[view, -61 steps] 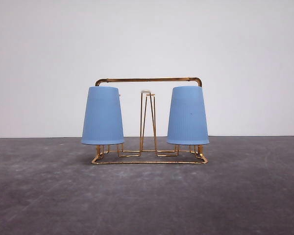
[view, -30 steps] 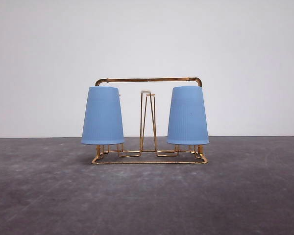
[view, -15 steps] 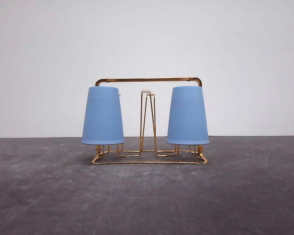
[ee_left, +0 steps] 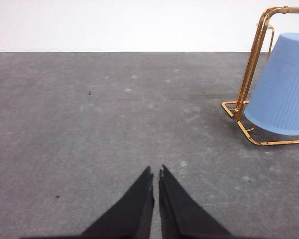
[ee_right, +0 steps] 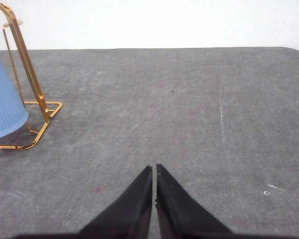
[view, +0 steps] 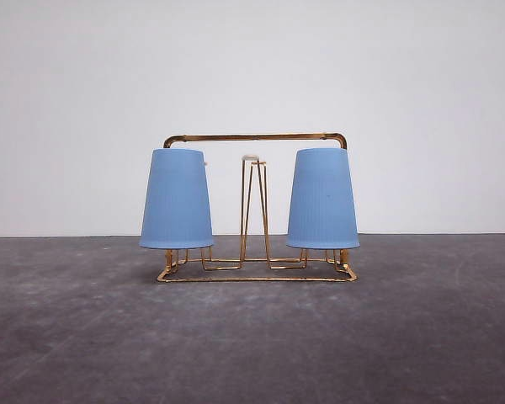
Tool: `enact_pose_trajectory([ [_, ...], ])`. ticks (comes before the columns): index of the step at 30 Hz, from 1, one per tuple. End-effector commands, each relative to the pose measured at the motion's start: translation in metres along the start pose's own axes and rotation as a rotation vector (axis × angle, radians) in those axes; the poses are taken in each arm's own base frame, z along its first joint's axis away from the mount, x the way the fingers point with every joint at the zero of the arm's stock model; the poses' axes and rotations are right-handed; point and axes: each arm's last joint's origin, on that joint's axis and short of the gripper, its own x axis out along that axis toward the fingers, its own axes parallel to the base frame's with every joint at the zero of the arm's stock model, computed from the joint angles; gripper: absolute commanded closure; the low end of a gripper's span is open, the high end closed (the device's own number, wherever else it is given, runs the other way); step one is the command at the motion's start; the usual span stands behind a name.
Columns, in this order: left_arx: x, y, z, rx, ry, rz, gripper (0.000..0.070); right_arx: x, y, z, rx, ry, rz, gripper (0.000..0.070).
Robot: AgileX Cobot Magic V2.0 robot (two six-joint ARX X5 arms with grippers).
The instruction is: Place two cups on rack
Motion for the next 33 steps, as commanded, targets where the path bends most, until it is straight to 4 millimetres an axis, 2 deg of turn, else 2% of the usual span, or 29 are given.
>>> enact_pose_trajectory([
  [1, 0.0013, 0.0002, -0.0037, 0.007, 0.005, 0.002, 0.0700, 0.0004, 0.0003, -0.0002, 0.004, -0.007, 0.004, 0.0688],
  [33, 0.0013, 0.0002, -0.0037, 0.007, 0.005, 0.002, 0.0700, 0.0004, 0.0003, -0.0002, 0.004, -0.007, 0.004, 0.0688],
])
